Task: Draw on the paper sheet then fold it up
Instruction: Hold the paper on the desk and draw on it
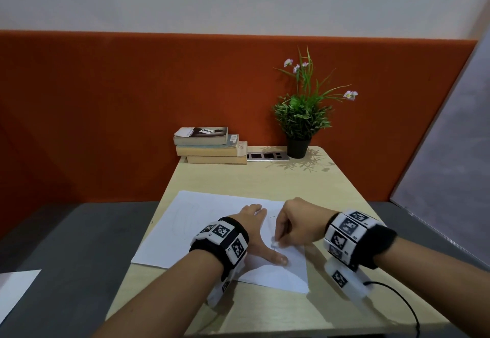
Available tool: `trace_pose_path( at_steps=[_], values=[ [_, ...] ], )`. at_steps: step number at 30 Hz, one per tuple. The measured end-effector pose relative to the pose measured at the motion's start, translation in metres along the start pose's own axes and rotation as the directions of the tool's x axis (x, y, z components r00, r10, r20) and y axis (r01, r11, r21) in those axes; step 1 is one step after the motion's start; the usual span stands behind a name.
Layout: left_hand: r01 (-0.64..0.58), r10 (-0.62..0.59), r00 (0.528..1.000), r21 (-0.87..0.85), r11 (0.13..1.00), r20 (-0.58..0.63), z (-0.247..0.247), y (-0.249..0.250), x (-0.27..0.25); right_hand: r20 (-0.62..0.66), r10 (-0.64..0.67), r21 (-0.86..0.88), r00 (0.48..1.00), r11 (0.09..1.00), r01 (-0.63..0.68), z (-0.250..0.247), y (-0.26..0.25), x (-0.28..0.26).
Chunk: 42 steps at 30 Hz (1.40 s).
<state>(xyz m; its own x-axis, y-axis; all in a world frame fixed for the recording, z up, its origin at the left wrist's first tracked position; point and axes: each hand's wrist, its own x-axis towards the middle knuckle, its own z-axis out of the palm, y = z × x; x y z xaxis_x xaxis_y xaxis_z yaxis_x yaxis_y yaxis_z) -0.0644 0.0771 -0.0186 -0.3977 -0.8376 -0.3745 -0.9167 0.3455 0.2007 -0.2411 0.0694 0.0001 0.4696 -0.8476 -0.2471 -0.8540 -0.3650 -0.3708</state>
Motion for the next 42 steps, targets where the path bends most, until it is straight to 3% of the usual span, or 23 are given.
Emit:
trace_pose_path(
  at_steps=[5, 9, 15, 22, 29, 38, 42],
  values=[
    [0.001, -0.001, 1.0, -0.043, 0.999, -0.001, 0.0, -0.001, 0.001, -0.167, 0.062, -0.013, 0.984, 0.998, -0.065, -0.005, -0.007, 0.035],
    [-0.001, 0.001, 1.0, -0.043, 0.999, -0.003, 0.0, -0.001, -0.001, -0.147, 0.071, -0.026, 0.987, 0.997, -0.076, -0.003, -0.007, 0.035],
    [0.0, 0.0, 1.0, -0.014, 1.0, -0.009, 0.001, 0.0, -0.002, 0.007, 0.007, -0.007, 1.0, 1.0, -0.007, 0.002, -0.007, 0.009],
    [-0.01, 0.01, 1.0, -0.051, 0.999, -0.005, -0.001, 0.0, -0.003, -0.165, 0.055, -0.062, 0.985, 0.996, -0.066, -0.008, -0.008, 0.04],
    [0.002, -0.002, 1.0, 0.009, 1.0, -0.01, 0.002, 0.001, 0.0, -0.026, -0.005, -0.013, 1.0, 1.0, 0.005, 0.004, -0.011, 0.005],
    [0.036, -0.045, 0.996, 0.123, 0.992, 0.071, -0.026, -0.045, -0.005, 0.036, 0.003, -0.106, 0.999, 0.994, 0.001, -0.009, -0.005, -0.007],
    [0.059, -0.067, 0.996, 0.122, 0.991, 0.063, -0.019, -0.041, -0.007, 0.039, 0.03, -0.038, 0.999, 0.999, -0.028, -0.012, 0.005, -0.003]
  ],
)
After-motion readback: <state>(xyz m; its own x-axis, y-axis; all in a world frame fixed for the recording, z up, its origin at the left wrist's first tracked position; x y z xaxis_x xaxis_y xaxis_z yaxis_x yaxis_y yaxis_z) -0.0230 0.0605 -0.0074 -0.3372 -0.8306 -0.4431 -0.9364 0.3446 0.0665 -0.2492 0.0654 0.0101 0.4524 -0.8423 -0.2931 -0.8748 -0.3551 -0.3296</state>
